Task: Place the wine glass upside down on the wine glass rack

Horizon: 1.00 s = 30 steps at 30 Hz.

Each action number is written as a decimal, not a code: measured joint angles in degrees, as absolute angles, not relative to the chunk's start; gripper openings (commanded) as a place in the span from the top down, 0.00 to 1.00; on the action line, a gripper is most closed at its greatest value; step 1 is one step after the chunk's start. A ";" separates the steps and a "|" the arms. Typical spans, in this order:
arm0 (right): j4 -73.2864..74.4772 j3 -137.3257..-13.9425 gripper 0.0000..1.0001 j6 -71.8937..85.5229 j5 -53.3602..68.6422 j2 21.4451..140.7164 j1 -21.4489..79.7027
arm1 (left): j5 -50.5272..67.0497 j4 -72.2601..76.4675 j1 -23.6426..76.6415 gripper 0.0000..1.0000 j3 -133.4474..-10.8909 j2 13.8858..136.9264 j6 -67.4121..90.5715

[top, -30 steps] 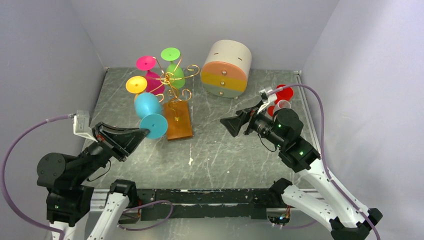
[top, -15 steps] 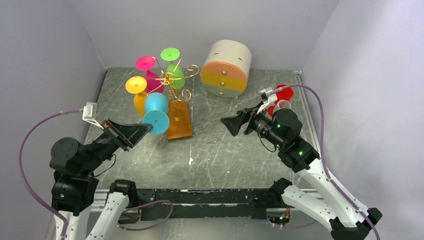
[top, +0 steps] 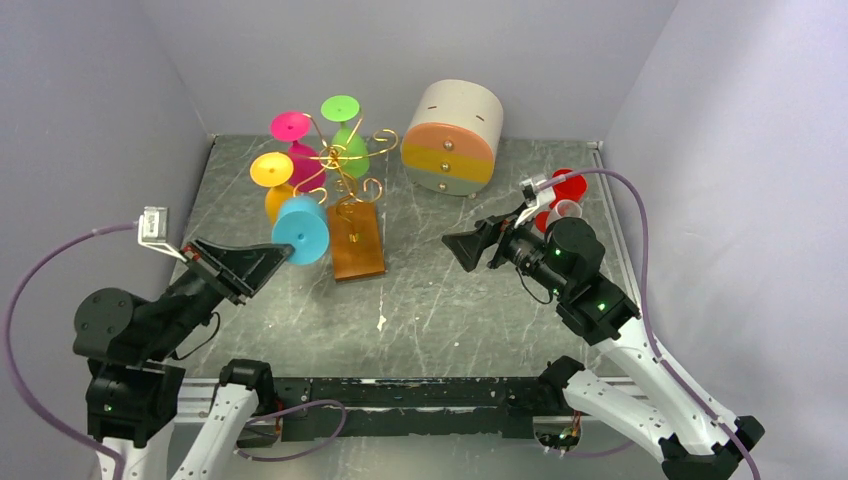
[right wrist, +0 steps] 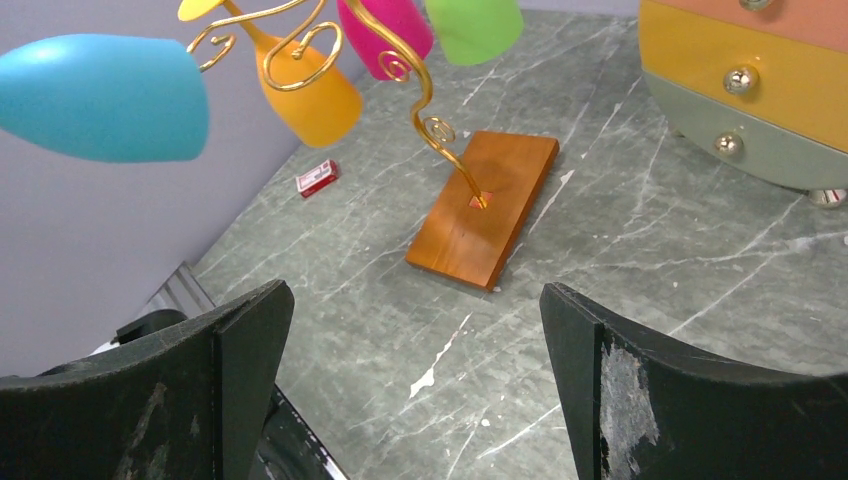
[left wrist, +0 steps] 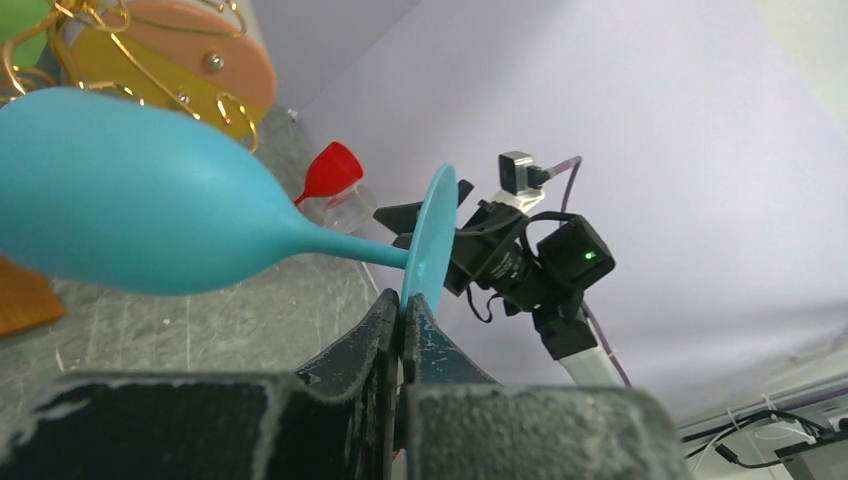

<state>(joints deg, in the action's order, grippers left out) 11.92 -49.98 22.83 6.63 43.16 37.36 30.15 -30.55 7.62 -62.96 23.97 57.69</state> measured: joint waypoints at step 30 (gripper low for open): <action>13.61 -49.98 0.00 22.74 6.33 41.58 37.36 | 32.60 -34.52 5.43 0.93 -62.61 29.50 64.34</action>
<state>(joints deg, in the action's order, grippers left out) 13.61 -49.98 22.74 6.33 41.58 37.36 32.60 -34.52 5.43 -62.61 29.50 64.34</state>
